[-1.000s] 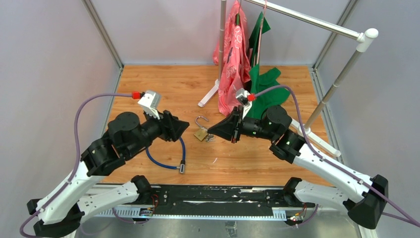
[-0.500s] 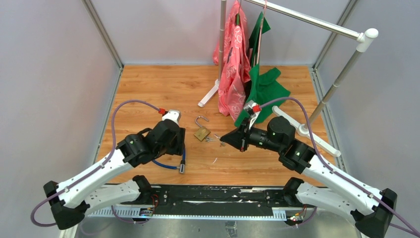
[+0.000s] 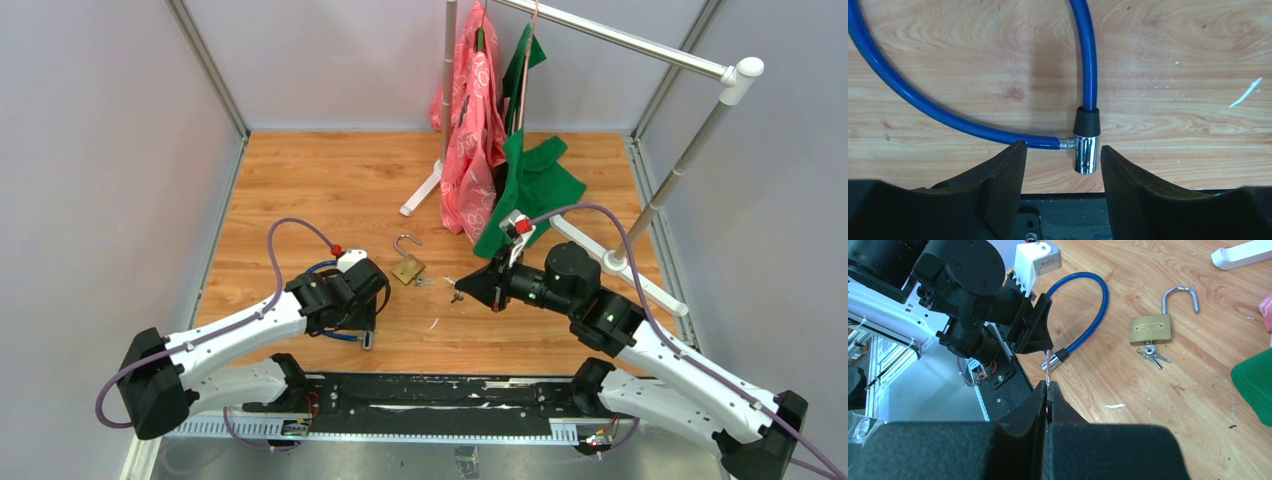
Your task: Unlock with the key
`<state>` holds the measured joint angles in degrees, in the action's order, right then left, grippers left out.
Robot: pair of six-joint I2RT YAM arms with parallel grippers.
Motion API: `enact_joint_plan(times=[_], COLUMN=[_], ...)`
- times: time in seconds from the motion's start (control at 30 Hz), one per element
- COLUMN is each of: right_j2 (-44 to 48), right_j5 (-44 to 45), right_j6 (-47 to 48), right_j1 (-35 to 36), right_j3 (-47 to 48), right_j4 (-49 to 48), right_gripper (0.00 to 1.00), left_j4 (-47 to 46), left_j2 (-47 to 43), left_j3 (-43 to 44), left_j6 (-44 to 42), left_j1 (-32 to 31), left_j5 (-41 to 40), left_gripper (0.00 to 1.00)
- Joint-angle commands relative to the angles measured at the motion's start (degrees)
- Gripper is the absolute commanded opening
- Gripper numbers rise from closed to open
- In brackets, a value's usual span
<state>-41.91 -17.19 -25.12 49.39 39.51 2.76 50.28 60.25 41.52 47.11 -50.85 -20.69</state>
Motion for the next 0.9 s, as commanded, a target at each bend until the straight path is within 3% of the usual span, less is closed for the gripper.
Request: enact_joint_plan(times=[0.0,0.53,0.87], right_j2=[0.7,-1.3,-2.4], right_j5=[1.6,2.4,2.7], right_j6=[1.6,2.2,2.4], right_j1=[0.2,0.2,0.2], right_j3=[-0.9,-0.3,0.5], right_j4=[1.7,2.9,3.5], right_gripper=[0.0,0.0,0.0], left_j4=[-4.5,-13.6,-16.7], left_j2=[1.0,11.5,17.8], left_j3=[-3.1,-7.5,-8.2], left_j6=[4.5,7.2,8.6], left_j1=[0.0,-1.5,-3.2], left_j5=[1.4,3.5,2.6], left_gripper=[0.61,0.57,0.46])
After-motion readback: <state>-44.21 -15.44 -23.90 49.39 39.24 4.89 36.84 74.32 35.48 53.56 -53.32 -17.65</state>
